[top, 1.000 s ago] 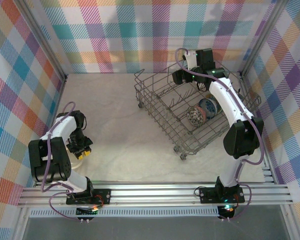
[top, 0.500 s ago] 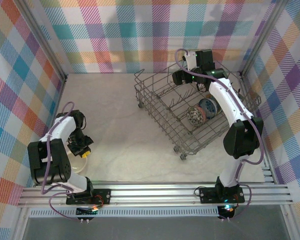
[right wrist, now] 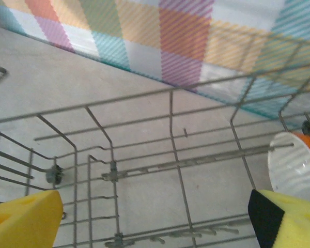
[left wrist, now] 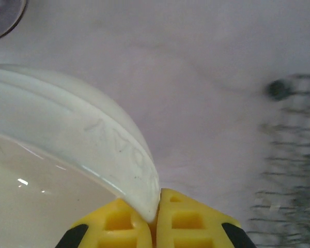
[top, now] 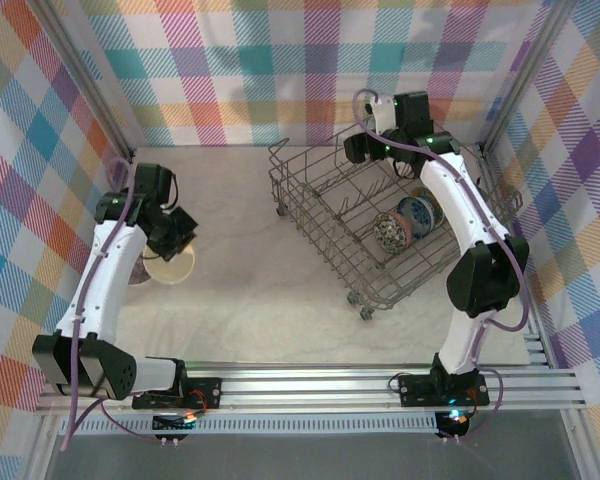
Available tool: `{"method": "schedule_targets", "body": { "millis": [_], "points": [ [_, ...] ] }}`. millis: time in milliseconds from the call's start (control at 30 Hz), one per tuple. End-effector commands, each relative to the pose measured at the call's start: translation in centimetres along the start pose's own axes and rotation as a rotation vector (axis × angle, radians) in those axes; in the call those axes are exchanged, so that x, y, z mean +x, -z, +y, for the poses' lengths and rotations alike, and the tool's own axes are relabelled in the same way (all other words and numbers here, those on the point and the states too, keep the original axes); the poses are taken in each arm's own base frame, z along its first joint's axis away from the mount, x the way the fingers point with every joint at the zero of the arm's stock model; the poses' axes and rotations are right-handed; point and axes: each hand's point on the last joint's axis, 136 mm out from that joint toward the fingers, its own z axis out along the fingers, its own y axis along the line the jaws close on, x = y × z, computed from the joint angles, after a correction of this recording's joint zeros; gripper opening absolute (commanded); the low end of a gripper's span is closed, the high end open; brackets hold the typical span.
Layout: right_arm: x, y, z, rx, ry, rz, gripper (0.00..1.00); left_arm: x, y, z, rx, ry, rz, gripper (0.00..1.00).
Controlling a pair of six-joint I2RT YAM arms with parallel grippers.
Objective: Load the bowls into the dish rack
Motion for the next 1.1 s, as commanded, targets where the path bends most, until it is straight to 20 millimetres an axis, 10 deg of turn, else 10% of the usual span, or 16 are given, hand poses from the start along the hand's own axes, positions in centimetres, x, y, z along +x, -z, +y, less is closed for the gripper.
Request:
{"method": "schedule_targets", "body": {
  "millis": [0, 200, 433, 733, 1067],
  "points": [
    [-4.0, 4.0, 3.6, -0.15, 0.037, -0.127, 0.88, -4.2, 4.5, -6.0, 0.196, 0.089, -0.201, 0.0],
    [-6.7, 7.7, 9.2, -0.401, 0.008, -0.234, 0.67, -7.6, 9.8, -17.2, 0.513, 0.125, -0.394, 0.0],
    [-7.6, 8.5, 17.4, -0.571, 0.008, -0.328, 0.54, -7.0, 11.6, -26.3, 0.743, 0.156, -0.417, 0.0],
    [-8.4, 7.3, 21.3, -0.51, -0.001, -0.463, 0.43, -5.3, 13.8, -31.1, 0.845, 0.117, -0.416, 0.0],
    [-9.8, 4.7, 20.0, -0.323, -0.04, -0.61, 0.38, -3.8, 13.6, -32.9, 0.868, 0.109, -0.379, 0.0]
  ]
}}
